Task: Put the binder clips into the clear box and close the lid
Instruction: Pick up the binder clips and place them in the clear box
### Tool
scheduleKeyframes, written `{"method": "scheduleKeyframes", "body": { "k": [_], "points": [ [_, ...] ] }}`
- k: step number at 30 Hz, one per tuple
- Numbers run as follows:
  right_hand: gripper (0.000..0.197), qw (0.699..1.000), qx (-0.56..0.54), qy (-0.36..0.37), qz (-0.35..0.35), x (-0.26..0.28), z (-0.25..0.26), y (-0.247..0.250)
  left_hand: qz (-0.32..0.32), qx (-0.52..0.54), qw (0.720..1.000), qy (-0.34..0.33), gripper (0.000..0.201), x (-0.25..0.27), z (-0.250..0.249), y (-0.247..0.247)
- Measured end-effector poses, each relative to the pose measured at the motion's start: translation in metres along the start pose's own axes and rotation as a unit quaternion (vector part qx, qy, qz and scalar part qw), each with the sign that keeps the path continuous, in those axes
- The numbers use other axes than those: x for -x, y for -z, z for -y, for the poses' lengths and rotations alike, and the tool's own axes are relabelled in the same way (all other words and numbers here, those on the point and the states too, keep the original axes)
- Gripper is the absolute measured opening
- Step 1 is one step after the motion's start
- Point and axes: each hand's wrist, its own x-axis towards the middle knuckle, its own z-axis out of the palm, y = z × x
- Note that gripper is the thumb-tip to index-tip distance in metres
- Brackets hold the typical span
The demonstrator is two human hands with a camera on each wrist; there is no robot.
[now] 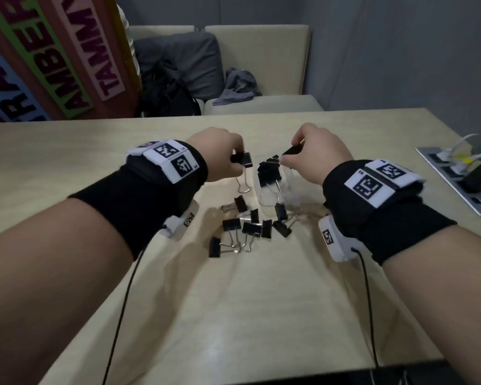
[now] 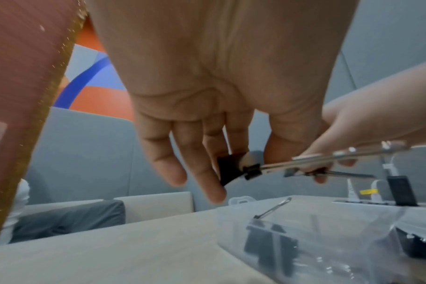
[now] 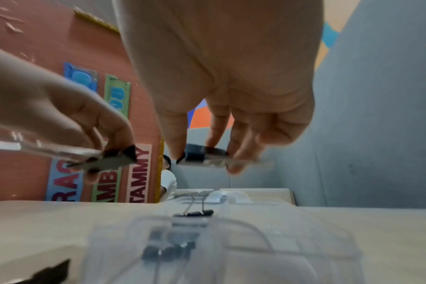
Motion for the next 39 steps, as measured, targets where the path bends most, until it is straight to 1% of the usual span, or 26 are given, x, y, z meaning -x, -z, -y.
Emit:
{"method": "scheduleKeyframes", "body": {
  "k": [2, 5, 8, 10, 12, 14, 17, 19, 20, 23, 25, 27, 28, 30, 32, 33, 35, 36, 37, 39],
  "points": [
    [0.035, 0.999, -0.018, -0.008, -0.025, -0.011, -0.005, -0.004, -0.015, 0.027, 0.999, -0.029, 0.035, -0.010, -0.014, -0.004],
    [0.037, 0.998, -0.037, -0.030, -0.052, -0.020, -0.014, -0.008, -0.006, 0.038, 0.997, -0.063, 0.035, -0.026, -0.034, -0.016],
    [0.036, 0.997, -0.049, -0.043, -0.050, -0.025, -0.023, -0.010, 0.030, -0.036, 0.996, -0.076, 0.030, -0.040, -0.047, -0.025],
    [0.036, 0.996, -0.061, -0.042, -0.042, -0.027, -0.028, -0.011, 0.056, -0.104, 0.991, -0.060, 0.028, -0.045, -0.052, -0.029],
    [0.034, 0.996, -0.076, -0.039, -0.037, -0.027, -0.031, -0.012, 0.079, -0.128, 0.988, -0.034, 0.024, -0.048, -0.053, -0.033],
    [0.031, 0.995, -0.090, -0.034, -0.035, -0.028, -0.033, -0.013, 0.090, -0.097, 0.991, -0.017, 0.026, -0.050, -0.051, -0.034],
    [0.027, 0.994, -0.098, -0.028, -0.038, -0.028, -0.034, -0.012, 0.095, 0.036, 0.995, -0.021, 0.038, -0.041, -0.044, -0.027],
    [0.025, 0.994, -0.096, -0.026, -0.037, -0.029, -0.035, -0.012, 0.126, 0.128, 0.983, -0.046, 0.039, -0.033, -0.038, -0.021],
    [0.024, 0.994, -0.095, -0.028, -0.037, -0.029, -0.035, -0.012, 0.148, 0.149, 0.976, -0.053, 0.040, -0.029, -0.035, -0.019],
    [0.024, 0.994, -0.094, -0.034, -0.033, -0.029, -0.036, -0.012, 0.189, 0.160, 0.967, -0.061, 0.046, -0.024, -0.032, -0.014],
    [0.025, 0.995, -0.087, -0.037, -0.029, -0.029, -0.037, -0.012, 0.198, 0.103, 0.972, -0.074, 0.051, -0.022, -0.038, -0.015],
    [0.026, 0.995, -0.083, -0.036, -0.027, -0.027, -0.037, -0.013, 0.171, 0.030, 0.981, -0.086, 0.045, -0.024, -0.046, -0.020],
    [0.026, 0.996, -0.083, -0.036, -0.026, -0.027, -0.037, -0.013, 0.153, 0.025, 0.984, -0.084, 0.039, -0.026, -0.047, -0.023],
    [0.027, 0.995, -0.086, -0.035, -0.026, -0.026, -0.036, -0.011, 0.110, 0.072, 0.989, -0.066, 0.028, -0.032, -0.046, -0.028],
    [0.029, 0.995, -0.093, -0.032, -0.024, -0.025, -0.036, -0.010, 0.061, 0.107, 0.992, -0.034, 0.018, -0.037, -0.044, -0.030],
    [0.029, 0.995, -0.094, -0.028, -0.023, -0.025, -0.035, -0.009, 0.035, 0.102, 0.994, -0.014, 0.022, -0.040, -0.043, -0.031],
    [0.027, 0.995, -0.096, -0.019, -0.025, -0.024, -0.035, -0.010, -0.014, 0.072, 0.997, 0.021, 0.044, -0.044, -0.039, -0.033],
    [0.026, 0.995, -0.096, -0.016, -0.026, -0.024, -0.034, -0.011, -0.030, 0.063, 0.997, 0.034, 0.051, -0.045, -0.037, -0.034],
    [0.025, 0.995, -0.097, -0.015, -0.027, -0.025, -0.035, -0.012, -0.034, 0.058, 0.997, 0.045, 0.053, -0.045, -0.034, -0.035],
    [0.026, 0.994, -0.104, -0.018, -0.032, -0.027, -0.035, -0.016, -0.010, 0.044, 0.998, 0.054, 0.047, -0.045, -0.029, -0.038]
  ]
}}
